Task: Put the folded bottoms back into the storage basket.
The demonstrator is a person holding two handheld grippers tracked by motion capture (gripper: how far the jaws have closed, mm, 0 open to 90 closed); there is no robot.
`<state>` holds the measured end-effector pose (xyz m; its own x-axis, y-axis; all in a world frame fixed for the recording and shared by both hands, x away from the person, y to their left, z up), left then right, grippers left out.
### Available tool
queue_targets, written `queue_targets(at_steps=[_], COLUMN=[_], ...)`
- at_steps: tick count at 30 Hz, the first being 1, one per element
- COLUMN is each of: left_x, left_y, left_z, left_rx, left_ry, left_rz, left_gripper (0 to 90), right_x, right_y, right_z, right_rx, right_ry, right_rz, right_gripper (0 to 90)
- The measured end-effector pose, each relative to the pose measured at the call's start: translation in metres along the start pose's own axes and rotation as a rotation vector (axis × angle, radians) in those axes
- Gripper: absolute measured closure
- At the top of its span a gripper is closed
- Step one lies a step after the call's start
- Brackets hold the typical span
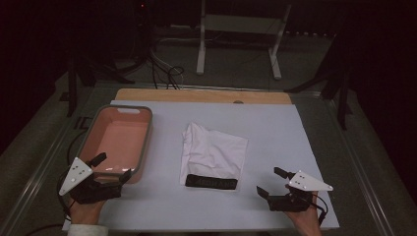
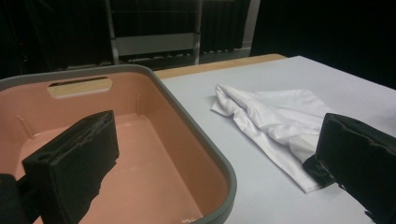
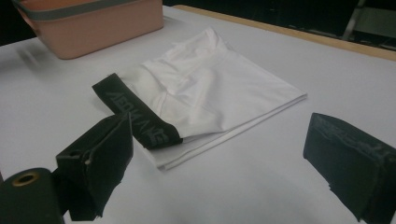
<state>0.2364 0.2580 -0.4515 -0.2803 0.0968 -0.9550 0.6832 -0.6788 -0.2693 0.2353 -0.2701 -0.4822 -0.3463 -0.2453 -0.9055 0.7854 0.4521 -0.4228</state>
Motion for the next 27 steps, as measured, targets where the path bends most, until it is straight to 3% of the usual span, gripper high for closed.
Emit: queue_targets(at_steps=[8, 17, 27], left_x=[0.002, 0.002, 0.003], left_y=[0.001, 0.001, 0.003], left_z=[0.000, -0.001, 0.001], left_rx=[-0.010, -0.017, -0.022], left_ry=[0.002, 0.008, 0.019], left_rz=[-0.004, -0.005, -0.007], left_gripper=[0.3, 0.3, 0.3], right_x=[0.000, -0.003, -0.016], right_y=[0.002, 0.005, 0.009], right_z=[-0.001, -0.005, -0.012], right_rx=[0.001, 0.004, 0.024], right_ry=[0.014, 0.062, 0.089], right_rz=[-0.016, -0.035, -0.050], right_gripper=[8.5, 8.5, 8.7])
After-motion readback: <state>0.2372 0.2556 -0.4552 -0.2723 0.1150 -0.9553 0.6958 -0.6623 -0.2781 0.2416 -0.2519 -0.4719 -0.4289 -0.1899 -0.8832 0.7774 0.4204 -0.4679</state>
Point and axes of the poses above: each handheld gripper's, and its own axes: y roughly forward along the jaws, x roughly out of its underside, z roughly to its right, the point moved 2 cm from there along y, roughly forward along the jaws, and after that the axes turned 13 degrees about x, right-handed, at the moved point
